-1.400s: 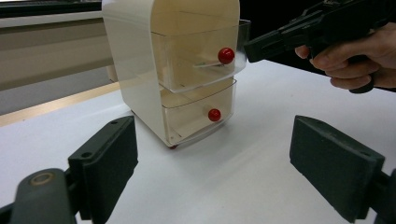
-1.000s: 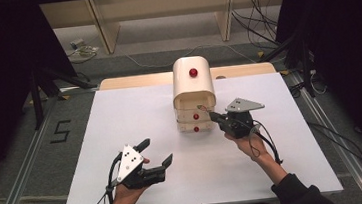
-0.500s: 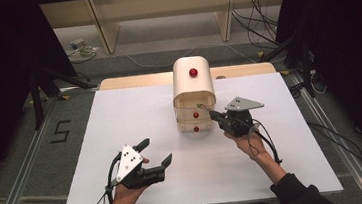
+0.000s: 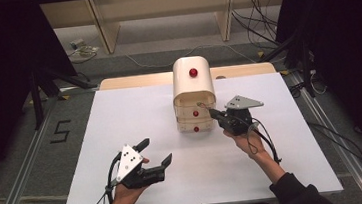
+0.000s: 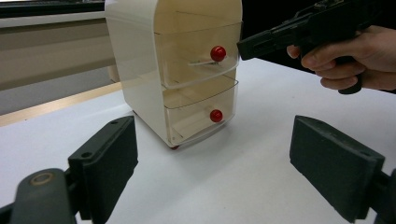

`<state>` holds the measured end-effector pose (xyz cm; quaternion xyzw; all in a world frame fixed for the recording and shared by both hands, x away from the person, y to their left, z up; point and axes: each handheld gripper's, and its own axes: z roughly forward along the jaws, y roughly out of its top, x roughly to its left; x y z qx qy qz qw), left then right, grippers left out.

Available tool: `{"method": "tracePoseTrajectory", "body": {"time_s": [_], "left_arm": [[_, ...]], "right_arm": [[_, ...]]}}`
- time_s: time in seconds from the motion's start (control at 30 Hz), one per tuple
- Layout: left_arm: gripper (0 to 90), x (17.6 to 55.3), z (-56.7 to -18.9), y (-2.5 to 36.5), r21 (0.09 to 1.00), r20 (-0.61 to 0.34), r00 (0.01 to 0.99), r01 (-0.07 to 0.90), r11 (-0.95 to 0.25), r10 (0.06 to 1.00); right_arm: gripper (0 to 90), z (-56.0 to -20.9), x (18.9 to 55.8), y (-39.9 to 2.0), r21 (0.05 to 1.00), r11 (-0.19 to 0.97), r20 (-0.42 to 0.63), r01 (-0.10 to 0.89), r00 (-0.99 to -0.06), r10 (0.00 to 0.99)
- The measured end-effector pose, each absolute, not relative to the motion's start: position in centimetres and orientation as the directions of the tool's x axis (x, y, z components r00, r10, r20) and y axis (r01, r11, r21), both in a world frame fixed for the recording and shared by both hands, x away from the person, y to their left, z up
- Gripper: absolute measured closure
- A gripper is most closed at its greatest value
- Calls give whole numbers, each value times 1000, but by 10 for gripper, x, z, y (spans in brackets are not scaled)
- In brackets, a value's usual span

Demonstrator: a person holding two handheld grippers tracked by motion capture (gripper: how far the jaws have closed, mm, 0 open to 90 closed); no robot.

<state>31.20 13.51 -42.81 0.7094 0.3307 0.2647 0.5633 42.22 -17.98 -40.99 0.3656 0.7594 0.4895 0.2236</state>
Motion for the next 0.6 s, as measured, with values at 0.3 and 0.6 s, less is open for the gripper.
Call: {"method": "tracePoseTrajectory", "body": {"time_s": [0.3, 0.6], "left_arm": [[147, 312, -428, 135, 974, 2, 641, 171, -145, 767], [147, 312, -428, 135, 974, 4, 642, 171, -148, 767]], "right_arm": [[900, -410, 424, -180, 909, 254, 13, 332, -629, 777], [900, -409, 422, -181, 912, 245, 20, 329, -631, 775]]}}
